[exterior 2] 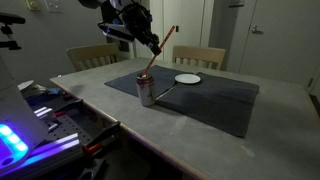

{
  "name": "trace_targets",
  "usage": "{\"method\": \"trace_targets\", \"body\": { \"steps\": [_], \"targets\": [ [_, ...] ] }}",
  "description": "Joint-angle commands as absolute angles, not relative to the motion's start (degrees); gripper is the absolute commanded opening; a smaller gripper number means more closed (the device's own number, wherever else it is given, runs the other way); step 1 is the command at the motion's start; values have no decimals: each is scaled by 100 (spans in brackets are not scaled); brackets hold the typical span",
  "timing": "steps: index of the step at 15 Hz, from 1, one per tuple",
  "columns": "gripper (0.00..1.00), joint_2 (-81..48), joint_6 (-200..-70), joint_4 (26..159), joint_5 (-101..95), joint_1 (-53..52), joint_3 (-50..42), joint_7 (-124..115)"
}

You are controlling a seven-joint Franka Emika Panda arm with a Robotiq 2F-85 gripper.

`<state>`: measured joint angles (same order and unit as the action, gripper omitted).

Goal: Pick the straw and put it in the soda can

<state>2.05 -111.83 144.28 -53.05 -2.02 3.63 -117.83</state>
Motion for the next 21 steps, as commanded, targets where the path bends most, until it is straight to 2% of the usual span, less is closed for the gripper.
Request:
{"method": "trace_targets", "body": {
  "steps": [1,9,10,15,19,21],
  "targets": [
    [2,-16,-10991,14292,-5146,-275,390,-11798],
    [2,-253,-11081,14085,-5177,-379,421,-11713],
    [7,-273,-11079,14062,-5177,-383,418,-11709],
    [55,-352,-11070,13989,-5176,-410,420,-11699],
    [62,-374,-11077,13945,-5185,-438,420,-11696],
    [60,-370,-11085,13938,-5184,-440,415,-11685]
  ]
}}
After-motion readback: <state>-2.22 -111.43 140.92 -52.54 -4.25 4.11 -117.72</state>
